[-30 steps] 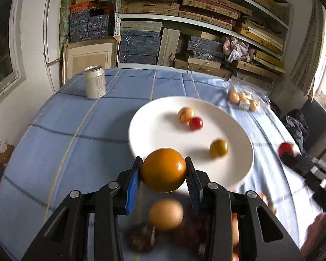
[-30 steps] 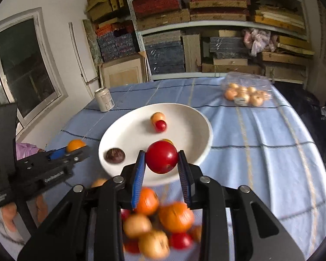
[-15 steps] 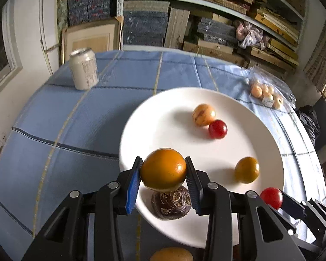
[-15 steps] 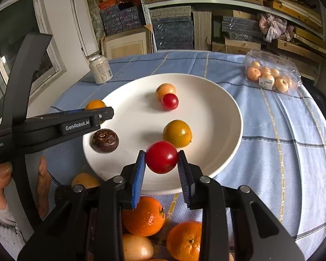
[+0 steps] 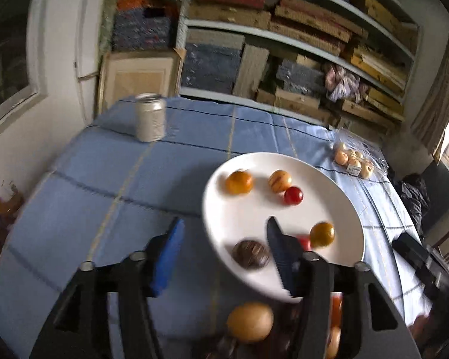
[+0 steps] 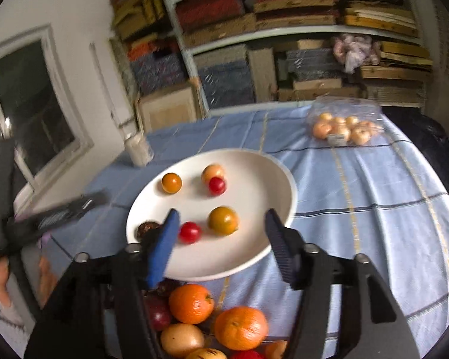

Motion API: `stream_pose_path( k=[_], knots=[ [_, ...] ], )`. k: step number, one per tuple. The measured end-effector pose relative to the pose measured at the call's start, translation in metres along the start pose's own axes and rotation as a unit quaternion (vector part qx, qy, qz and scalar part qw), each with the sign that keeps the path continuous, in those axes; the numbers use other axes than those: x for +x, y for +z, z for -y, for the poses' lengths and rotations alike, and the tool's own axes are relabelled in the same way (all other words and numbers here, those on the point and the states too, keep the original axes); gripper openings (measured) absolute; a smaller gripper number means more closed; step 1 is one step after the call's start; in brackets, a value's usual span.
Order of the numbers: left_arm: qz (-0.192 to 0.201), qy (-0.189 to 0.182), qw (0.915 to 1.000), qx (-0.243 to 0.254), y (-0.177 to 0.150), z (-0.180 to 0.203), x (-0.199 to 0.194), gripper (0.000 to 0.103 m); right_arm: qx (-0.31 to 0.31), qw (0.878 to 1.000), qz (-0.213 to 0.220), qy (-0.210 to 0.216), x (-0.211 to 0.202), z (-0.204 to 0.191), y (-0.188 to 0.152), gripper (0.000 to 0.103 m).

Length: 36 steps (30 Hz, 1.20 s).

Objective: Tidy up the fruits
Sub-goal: 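Open the left tool to drop the orange on the plate while the right tool releases the tomato, then lower the left tool around the dark brown round fruit and close it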

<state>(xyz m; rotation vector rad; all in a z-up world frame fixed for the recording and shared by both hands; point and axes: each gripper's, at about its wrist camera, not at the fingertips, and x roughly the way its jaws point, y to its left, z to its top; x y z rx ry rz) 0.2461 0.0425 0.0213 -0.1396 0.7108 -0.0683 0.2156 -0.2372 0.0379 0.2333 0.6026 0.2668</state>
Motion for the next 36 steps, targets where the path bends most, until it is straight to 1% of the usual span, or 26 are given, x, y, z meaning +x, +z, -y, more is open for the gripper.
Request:
stream_pose_path(
  k=[2,3,5,6,7,8,9,12,16,19,23,27,29,33,36],
  knots=[
    [0.003,0.022,0.9998,0.001,-0.026,-0.012,-0.015,0.060,0.023,1.000,0.004,0.004,-0.009,0.012,-0.003,0.061],
    [0.002,0.025,0.9997,-0.001,-0.035,-0.017,-0.019,0.060,0.033,0.999,0.005,0.006,-0.015,0.016,-0.007,0.061],
    [-0.011,0.015,0.9997,-0.013,-0.063,-0.034,-0.025,0.060,0.037,0.999,0.007,0.002,-0.025,0.021,-0.016,0.061],
    [-0.018,0.009,0.9996,-0.019,-0.072,-0.040,-0.027,0.060,0.037,0.999,0.008,-0.001,-0.031,0.022,-0.021,0.061],
    [-0.028,0.004,0.9993,-0.024,-0.080,-0.044,-0.027,0.060,0.037,0.999,0.012,-0.005,-0.040,0.024,-0.029,0.063],
    [-0.034,0.003,0.9991,-0.025,-0.085,-0.047,-0.027,0.060,0.038,0.999,0.015,-0.008,-0.048,0.026,-0.036,0.067],
    [-0.035,0.004,0.9991,-0.023,-0.088,-0.048,-0.028,0.060,0.040,0.999,0.018,-0.012,-0.055,0.028,-0.042,0.070],
    [-0.022,-0.001,0.9998,0.001,-0.090,-0.038,-0.034,0.060,0.054,0.998,0.022,-0.019,-0.078,0.040,-0.069,0.075],
    [-0.031,0.014,0.9986,0.041,-0.097,-0.023,-0.026,0.060,0.077,0.997,0.006,-0.017,-0.091,0.052,-0.090,0.077],
    [-0.038,0.012,0.9981,0.048,-0.100,-0.020,-0.022,0.060,0.078,0.997,0.005,-0.017,-0.093,0.055,-0.093,0.080],
    [-0.049,0.013,0.9973,0.052,-0.102,-0.018,-0.017,0.061,0.053,0.998,-0.007,-0.023,-0.088,0.045,-0.095,0.080],
    [-0.058,0.015,0.9961,0.066,-0.105,-0.012,-0.012,0.061,0.037,0.999,-0.010,-0.030,-0.085,0.039,-0.096,0.084],
    [-0.058,0.016,0.9953,0.076,-0.106,-0.008,-0.010,0.070,0.038,0.999,-0.013,-0.028,-0.083,0.039,-0.095,0.084],
    [-0.059,0.023,0.9939,0.090,-0.108,-0.002,-0.006,0.070,0.039,0.999,-0.017,-0.028,-0.081,0.039,-0.095,0.085],
    [-0.060,0.035,0.9927,0.099,-0.107,0.001,0.000,0.070,0.036,0.999,-0.020,-0.029,-0.079,0.038,-0.095,0.085]
  ],
)
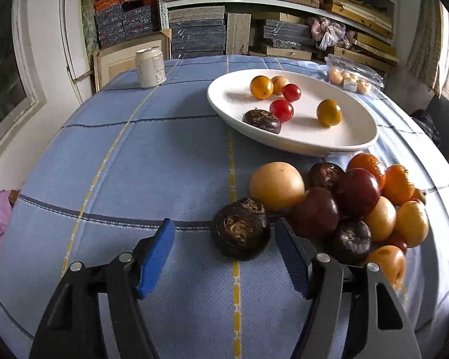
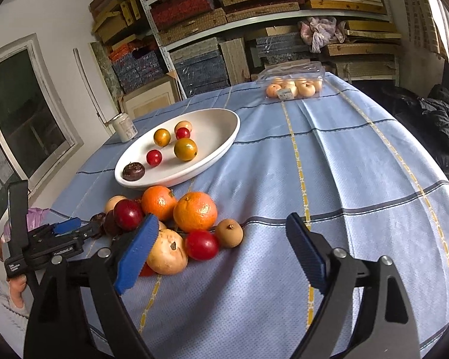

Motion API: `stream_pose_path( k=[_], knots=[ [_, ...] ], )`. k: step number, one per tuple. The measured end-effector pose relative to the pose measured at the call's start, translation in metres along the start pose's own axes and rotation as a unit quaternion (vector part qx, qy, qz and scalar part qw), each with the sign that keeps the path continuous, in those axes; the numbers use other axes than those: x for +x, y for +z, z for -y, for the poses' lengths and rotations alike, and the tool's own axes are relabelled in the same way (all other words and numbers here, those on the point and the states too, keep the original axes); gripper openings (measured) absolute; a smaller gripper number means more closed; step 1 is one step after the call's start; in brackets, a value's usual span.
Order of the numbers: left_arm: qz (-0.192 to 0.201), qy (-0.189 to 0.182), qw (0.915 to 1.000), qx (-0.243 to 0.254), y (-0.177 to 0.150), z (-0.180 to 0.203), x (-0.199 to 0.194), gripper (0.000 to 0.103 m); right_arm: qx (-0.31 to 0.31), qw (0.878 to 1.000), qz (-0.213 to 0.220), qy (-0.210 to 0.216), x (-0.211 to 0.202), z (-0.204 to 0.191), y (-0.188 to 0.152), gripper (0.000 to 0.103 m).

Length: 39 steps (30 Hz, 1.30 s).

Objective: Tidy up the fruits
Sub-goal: 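Lower the left tool around the dark brown round fruit and close it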

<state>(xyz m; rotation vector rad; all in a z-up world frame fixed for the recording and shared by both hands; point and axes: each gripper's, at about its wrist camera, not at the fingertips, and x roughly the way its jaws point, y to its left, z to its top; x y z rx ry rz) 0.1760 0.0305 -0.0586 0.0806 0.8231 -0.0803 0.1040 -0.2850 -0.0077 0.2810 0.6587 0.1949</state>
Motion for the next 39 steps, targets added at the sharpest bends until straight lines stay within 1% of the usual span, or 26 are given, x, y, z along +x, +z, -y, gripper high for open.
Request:
stream_pose_path(
  k=[1,7,9,14,25,39],
  knots=[
    [0.000,0.007,1.0000,0.003,0.001,0.001,0.003,0.070,-0.001,1.000,-0.001,-0.001,0.001,0.000,0.000,0.085],
    [-0.001,0.010,0.9999,-0.003,0.003,0.000,0.007,0.070,0.008,1.000,-0.009,0.004,0.004,0.001,-0.002,0.086],
    [-0.002,0.007,0.9999,-0.009,0.004,-0.003,0.008,0.070,0.009,1.000,-0.016,0.005,0.007,0.001,-0.003,0.086],
    [-0.011,0.000,0.9995,-0.031,0.007,-0.010,0.014,0.070,0.005,1.000,-0.014,-0.004,0.007,0.001,-0.005,0.086],
    [-0.016,-0.002,0.9991,-0.040,0.005,-0.012,0.017,0.070,0.018,1.000,-0.017,0.000,0.006,0.009,-0.006,0.086],
    [-0.018,0.002,0.9989,-0.044,0.005,-0.013,0.018,0.070,0.033,0.999,-0.023,0.034,0.001,0.012,-0.008,0.086]
  ],
)
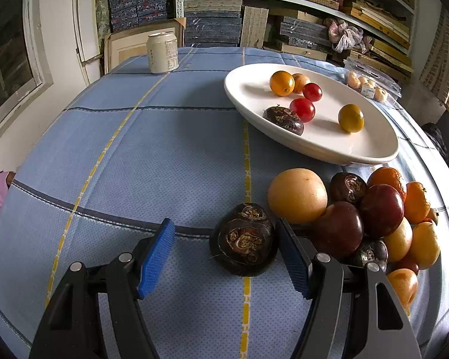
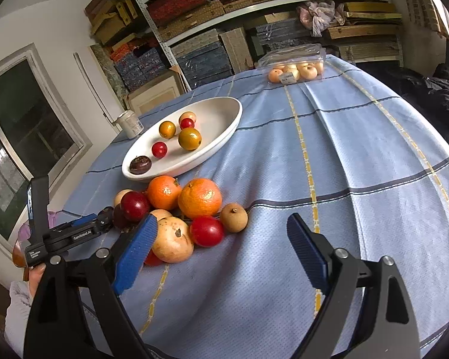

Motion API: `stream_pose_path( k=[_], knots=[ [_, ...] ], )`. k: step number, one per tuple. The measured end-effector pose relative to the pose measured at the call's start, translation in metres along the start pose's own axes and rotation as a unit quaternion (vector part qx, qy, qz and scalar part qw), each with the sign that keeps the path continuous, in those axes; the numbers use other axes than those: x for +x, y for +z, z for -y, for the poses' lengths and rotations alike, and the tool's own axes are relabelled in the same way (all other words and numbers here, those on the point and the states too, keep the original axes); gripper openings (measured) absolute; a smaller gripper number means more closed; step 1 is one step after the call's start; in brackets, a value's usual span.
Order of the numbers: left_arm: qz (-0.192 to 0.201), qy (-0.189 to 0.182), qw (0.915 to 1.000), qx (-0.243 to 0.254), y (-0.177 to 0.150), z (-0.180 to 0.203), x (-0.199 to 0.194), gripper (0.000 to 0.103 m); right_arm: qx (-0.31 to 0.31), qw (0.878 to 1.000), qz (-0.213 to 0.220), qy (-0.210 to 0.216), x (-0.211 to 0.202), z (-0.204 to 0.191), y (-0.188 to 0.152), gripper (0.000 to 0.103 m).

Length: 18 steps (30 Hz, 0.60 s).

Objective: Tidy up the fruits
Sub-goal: 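Lower the left tool around the dark brown round fruit and close it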

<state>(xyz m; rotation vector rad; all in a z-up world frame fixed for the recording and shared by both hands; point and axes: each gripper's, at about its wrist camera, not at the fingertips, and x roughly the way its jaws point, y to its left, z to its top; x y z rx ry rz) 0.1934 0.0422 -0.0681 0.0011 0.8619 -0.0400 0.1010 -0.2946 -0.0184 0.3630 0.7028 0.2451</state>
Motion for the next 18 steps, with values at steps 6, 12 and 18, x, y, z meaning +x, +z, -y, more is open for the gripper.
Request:
stream_pose_path(
  k=[6,12,18],
  knots=[
    [-0.001,-0.001,1.0000,-0.006,0.000,-0.001,0.000,0.070,0.012,1.000,-0.006,0.015,0.000,0.003,0.001,0.086],
    [0.001,-0.005,1.0000,-0.008,0.000,-0.002,-0.001,0.070,0.010,1.000,0.008,0.018,-0.007,0.001,0.002,0.086],
    [0.000,-0.016,0.9998,-0.010,-0.001,-0.003,-0.001,0.070,0.004,1.000,0.007,0.013,-0.008,-0.001,0.000,0.086]
  ],
)
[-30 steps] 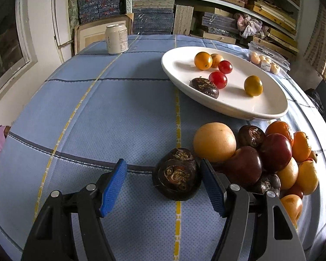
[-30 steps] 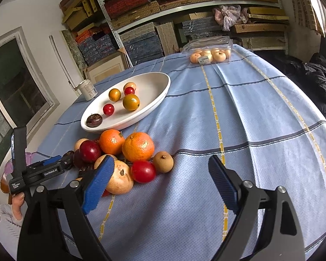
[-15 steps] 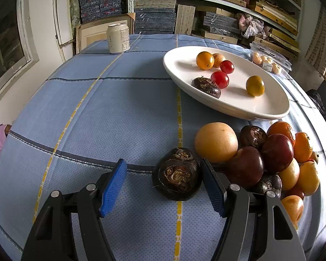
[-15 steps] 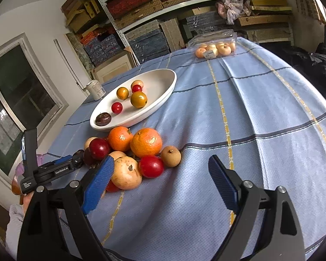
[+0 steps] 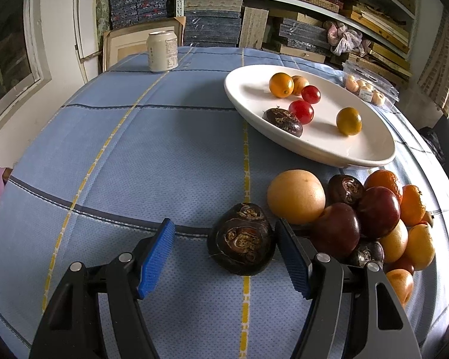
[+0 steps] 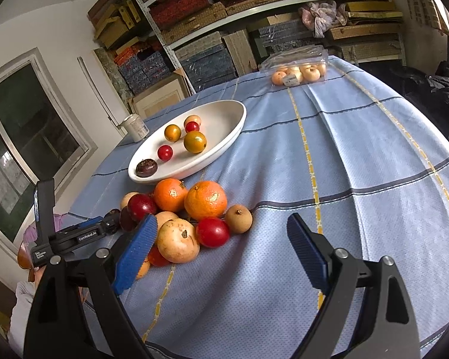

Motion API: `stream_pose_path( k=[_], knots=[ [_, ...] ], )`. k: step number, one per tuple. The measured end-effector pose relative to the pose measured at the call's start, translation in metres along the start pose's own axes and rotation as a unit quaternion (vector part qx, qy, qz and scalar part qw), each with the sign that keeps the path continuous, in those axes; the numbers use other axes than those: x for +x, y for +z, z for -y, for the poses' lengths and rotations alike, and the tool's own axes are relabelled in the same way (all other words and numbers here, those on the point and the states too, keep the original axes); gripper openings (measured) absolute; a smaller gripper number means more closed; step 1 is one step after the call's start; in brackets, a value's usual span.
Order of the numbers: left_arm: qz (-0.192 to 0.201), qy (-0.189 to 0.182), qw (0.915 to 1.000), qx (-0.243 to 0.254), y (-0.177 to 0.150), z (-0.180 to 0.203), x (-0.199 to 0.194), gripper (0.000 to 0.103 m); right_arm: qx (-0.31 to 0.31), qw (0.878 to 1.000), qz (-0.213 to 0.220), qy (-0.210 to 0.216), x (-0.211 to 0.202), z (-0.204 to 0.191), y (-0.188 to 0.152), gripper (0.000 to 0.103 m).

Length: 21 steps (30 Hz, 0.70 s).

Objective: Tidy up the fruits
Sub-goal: 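Lower the left tool around the dark brown round fruit and close it, then close the right tool on the small brown kiwi-like fruit and lift it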

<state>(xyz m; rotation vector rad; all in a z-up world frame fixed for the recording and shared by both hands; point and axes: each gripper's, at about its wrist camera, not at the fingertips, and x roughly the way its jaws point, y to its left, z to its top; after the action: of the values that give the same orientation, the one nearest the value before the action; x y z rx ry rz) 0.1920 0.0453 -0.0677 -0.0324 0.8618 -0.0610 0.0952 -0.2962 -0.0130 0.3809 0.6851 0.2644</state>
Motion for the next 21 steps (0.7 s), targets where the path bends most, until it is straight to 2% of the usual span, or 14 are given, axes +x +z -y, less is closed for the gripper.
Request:
stream_pose_path(
  k=[3,7,12,14,17,21],
  knots=[
    [-0.001,-0.005,1.0000,0.001,0.000,0.000,0.000,0.069,0.001,1.000,0.001,0.000,0.000,0.000,0.000,0.086],
    [-0.003,-0.005,1.0000,0.004,0.000,0.001,0.001,0.063,-0.004,1.000,-0.002,-0.001,0.001,-0.001,-0.001,0.086],
    [-0.003,-0.008,0.9999,0.006,0.000,0.001,0.001,0.058,-0.048,0.998,-0.013,-0.030,0.007,-0.013,-0.006,0.086],
    [-0.003,-0.009,0.9999,0.010,0.000,0.003,0.001,0.050,-0.074,0.996,-0.019,-0.056,0.010,-0.020,-0.009,0.079],
    [-0.003,-0.009,0.9999,0.011,0.000,0.003,0.001,0.045,-0.092,0.992,-0.032,-0.077,0.016,-0.022,-0.013,0.070],
    [-0.002,-0.010,0.9999,0.010,0.000,0.003,0.001,0.045,-0.100,0.990,-0.045,-0.085,0.024,-0.025,-0.012,0.061]
  ],
)
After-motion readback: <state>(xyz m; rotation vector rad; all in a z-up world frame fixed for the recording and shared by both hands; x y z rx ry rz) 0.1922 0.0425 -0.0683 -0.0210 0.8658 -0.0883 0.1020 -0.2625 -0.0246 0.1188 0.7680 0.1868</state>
